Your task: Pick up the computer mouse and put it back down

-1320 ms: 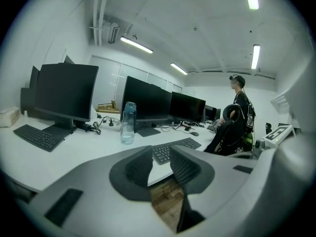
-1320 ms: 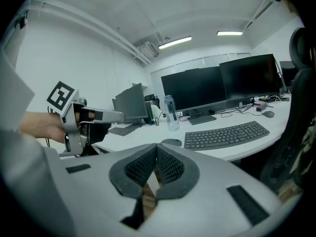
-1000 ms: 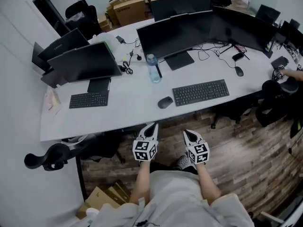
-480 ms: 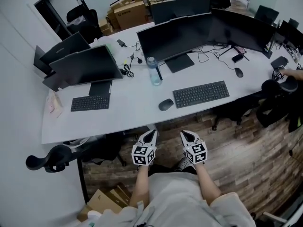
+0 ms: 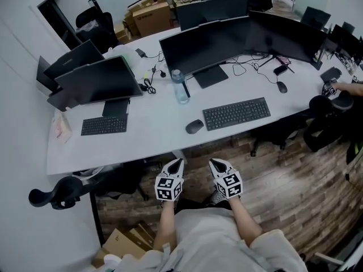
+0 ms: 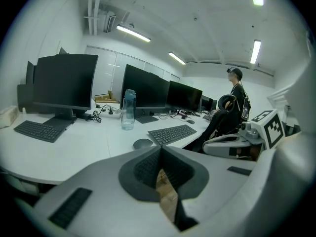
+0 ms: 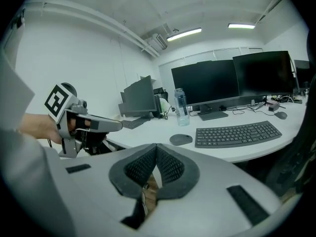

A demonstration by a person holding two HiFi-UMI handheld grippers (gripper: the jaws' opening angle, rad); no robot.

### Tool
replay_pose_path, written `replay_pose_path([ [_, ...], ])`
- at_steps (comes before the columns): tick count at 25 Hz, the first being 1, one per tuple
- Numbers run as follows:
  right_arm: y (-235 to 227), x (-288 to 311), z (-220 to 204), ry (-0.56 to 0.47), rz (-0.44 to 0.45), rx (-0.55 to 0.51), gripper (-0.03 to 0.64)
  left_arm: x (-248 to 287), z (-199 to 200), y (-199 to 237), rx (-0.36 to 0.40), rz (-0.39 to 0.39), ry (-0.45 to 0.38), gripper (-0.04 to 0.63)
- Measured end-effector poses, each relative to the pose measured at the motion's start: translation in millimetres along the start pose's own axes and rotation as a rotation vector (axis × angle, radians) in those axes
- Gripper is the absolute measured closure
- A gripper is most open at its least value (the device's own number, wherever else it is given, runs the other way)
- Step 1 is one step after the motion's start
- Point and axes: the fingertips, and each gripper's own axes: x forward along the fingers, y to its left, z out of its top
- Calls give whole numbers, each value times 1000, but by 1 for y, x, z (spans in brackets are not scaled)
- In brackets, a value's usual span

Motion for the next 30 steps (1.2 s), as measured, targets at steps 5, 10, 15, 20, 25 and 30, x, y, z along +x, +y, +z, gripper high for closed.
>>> replay_pose_path([
  [5, 0, 0, 4, -17, 5, 12, 609, 5, -2, -11, 20, -39, 15, 572],
  [10, 3, 8, 10, -38, 11, -5, 609, 10, -1, -9, 41, -54, 23, 572],
  [15, -3, 0, 13, -46, -20, -14, 609, 16, 8, -11, 43, -50, -1, 572],
  [20, -6, 4, 12, -40, -22, 5, 609, 16, 17, -7, 80, -31, -14, 572],
  [25, -11, 6, 21, -64, -41, 19, 609, 21, 23, -6, 106, -38, -17, 572],
  [30, -10, 6, 20, -60, -47, 26, 609, 23, 23, -5, 111, -44, -13, 572],
])
